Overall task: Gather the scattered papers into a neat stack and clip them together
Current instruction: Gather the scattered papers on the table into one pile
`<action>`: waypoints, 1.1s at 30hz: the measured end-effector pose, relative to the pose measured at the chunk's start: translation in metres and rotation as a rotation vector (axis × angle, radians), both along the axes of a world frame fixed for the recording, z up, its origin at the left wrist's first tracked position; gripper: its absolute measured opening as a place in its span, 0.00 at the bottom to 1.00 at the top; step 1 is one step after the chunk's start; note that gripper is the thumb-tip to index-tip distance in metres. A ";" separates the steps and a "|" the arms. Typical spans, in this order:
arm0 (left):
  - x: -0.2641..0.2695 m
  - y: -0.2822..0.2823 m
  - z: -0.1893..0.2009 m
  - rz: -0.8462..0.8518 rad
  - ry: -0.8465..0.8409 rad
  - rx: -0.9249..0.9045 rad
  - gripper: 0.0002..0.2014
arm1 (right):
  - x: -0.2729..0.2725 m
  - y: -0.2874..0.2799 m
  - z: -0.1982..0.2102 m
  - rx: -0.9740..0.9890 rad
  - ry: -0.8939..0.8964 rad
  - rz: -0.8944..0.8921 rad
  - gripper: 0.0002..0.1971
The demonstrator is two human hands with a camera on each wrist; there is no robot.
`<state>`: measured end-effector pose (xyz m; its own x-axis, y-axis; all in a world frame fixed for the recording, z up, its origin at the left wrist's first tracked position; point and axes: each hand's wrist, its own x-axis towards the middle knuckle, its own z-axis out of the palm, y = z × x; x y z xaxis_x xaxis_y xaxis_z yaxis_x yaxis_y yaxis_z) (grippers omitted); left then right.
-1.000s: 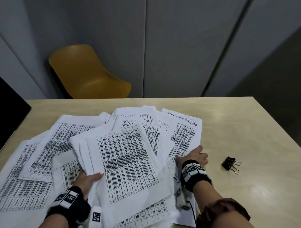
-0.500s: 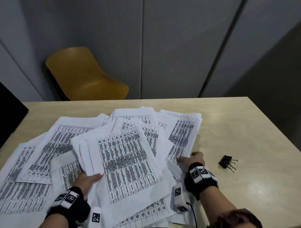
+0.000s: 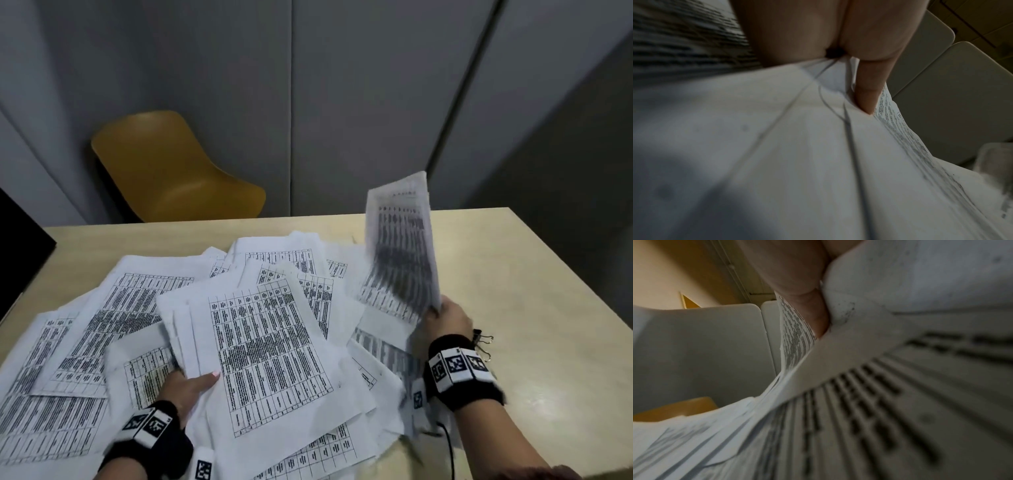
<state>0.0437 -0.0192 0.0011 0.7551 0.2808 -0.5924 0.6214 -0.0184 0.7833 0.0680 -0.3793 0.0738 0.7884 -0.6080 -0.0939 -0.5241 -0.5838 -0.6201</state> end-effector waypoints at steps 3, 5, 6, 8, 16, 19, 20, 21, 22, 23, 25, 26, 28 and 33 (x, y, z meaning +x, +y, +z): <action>0.000 0.000 0.002 -0.003 0.019 -0.003 0.21 | 0.000 -0.007 0.024 -0.062 -0.151 -0.024 0.06; 0.000 -0.001 0.005 -0.010 0.020 0.005 0.23 | 0.005 -0.010 0.037 -0.116 -0.287 -0.060 0.12; -0.001 -0.002 0.006 -0.015 0.018 0.007 0.24 | 0.008 -0.009 0.043 -0.153 -0.368 -0.081 0.17; -0.003 -0.003 0.010 -0.023 0.015 0.020 0.28 | 0.013 -0.005 0.057 -0.190 -0.532 -0.109 0.20; -0.001 -0.003 0.006 -0.040 0.030 0.071 0.32 | 0.032 0.035 0.055 0.279 -0.513 -0.076 0.07; 0.000 -0.001 0.003 -0.015 0.018 0.060 0.36 | 0.022 0.064 0.018 0.407 -0.352 -0.007 0.05; 0.001 0.000 0.000 -0.004 0.024 0.058 0.34 | 0.019 0.072 0.004 0.449 -0.301 -0.001 0.10; 0.002 0.001 0.000 0.006 0.023 0.074 0.31 | 0.015 0.079 -0.008 0.488 -0.248 0.001 0.14; 0.002 0.003 -0.003 0.012 0.027 0.081 0.27 | 0.010 0.085 -0.019 0.503 -0.187 0.021 0.16; 0.003 0.004 -0.004 0.021 0.015 0.068 0.22 | 0.006 0.089 -0.028 0.502 -0.127 0.062 0.17; 0.004 0.004 -0.003 0.045 -0.029 0.040 0.14 | 0.000 0.094 -0.044 0.507 -0.029 0.175 0.15; 0.004 0.002 -0.003 0.069 -0.046 0.005 0.12 | -0.001 0.094 -0.050 0.506 0.003 0.232 0.15; 0.004 -0.001 -0.001 0.106 -0.070 -0.081 0.11 | 0.001 0.091 -0.060 0.493 0.046 0.315 0.17; 0.001 0.000 -0.005 0.050 -0.048 -0.094 0.26 | 0.007 0.094 -0.077 0.390 0.263 0.553 0.22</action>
